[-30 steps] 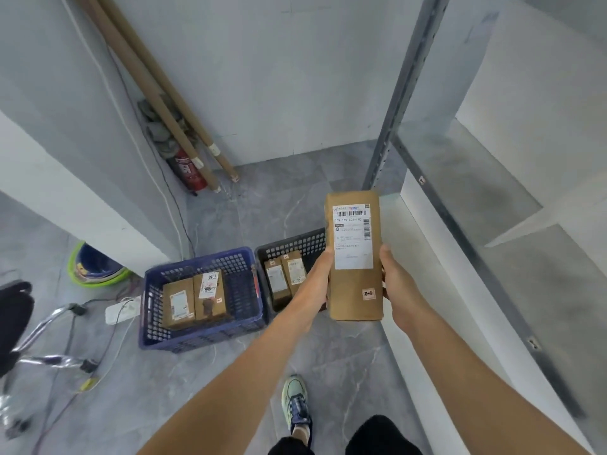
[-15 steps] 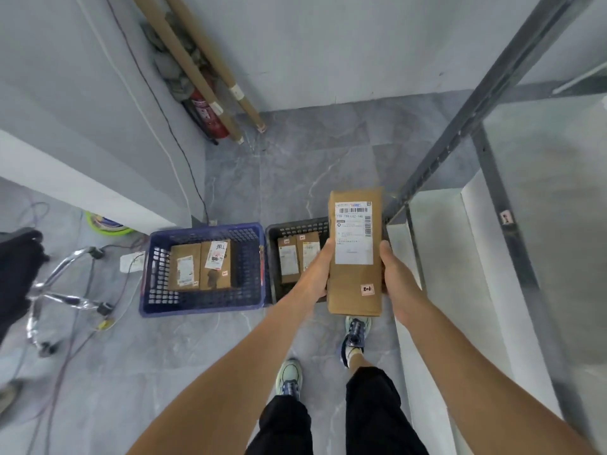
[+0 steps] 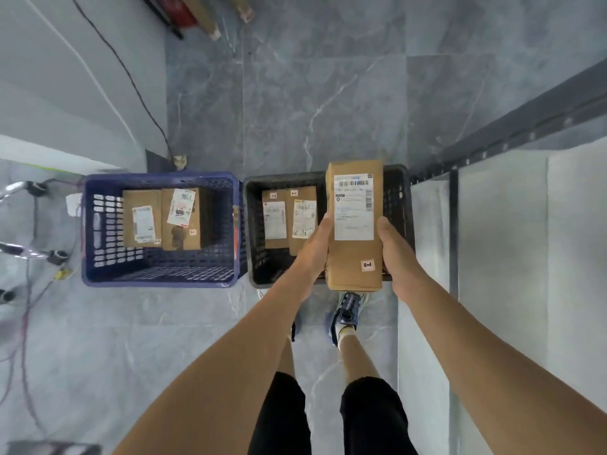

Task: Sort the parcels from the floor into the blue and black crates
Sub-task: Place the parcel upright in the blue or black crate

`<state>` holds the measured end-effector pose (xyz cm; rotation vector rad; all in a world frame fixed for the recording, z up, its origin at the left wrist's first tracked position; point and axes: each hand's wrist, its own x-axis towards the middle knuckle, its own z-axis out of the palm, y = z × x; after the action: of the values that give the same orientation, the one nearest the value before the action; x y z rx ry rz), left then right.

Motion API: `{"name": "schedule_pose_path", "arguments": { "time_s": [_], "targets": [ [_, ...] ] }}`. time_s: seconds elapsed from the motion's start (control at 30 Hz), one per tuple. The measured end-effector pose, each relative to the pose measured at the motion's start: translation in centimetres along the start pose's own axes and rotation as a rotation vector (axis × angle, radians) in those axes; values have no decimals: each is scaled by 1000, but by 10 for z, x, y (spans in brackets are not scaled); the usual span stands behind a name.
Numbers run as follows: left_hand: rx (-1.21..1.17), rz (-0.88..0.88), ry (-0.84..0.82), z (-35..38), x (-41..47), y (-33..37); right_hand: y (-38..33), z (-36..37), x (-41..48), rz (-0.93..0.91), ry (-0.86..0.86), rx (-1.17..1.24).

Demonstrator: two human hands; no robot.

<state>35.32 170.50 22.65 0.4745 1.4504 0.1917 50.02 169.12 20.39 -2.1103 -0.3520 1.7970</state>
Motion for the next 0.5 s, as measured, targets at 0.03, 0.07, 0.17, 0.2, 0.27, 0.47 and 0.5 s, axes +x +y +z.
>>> {"name": "schedule_pose_path", "arguments": {
  "time_s": [0.03, 0.07, 0.17, 0.2, 0.27, 0.47, 0.5],
  "targets": [
    [-1, -8, -3, -2, 20, -7, 5, 3, 18, 19, 6, 1],
    [5, -17, 4, -5, 42, -14, 11, 6, 36, 33, 19, -3],
    [35, -40, 8, -13, 104, -35, 28, 18, 93, 49, 30, -14],
    [27, -56, 8, -16, 125, -42, 34, 21, 113, 65, 32, -1],
    [-3, -103, 23, -22, 160, -55, 48, 28, 147, 102, 46, 30],
    [54, -129, 86, -27, 267, -109, 88, 48, 225, 72, 20, -12],
    [75, -138, 77, -27, 282, -117, 93, 51, 234, 60, 18, -26]
  ]
}}
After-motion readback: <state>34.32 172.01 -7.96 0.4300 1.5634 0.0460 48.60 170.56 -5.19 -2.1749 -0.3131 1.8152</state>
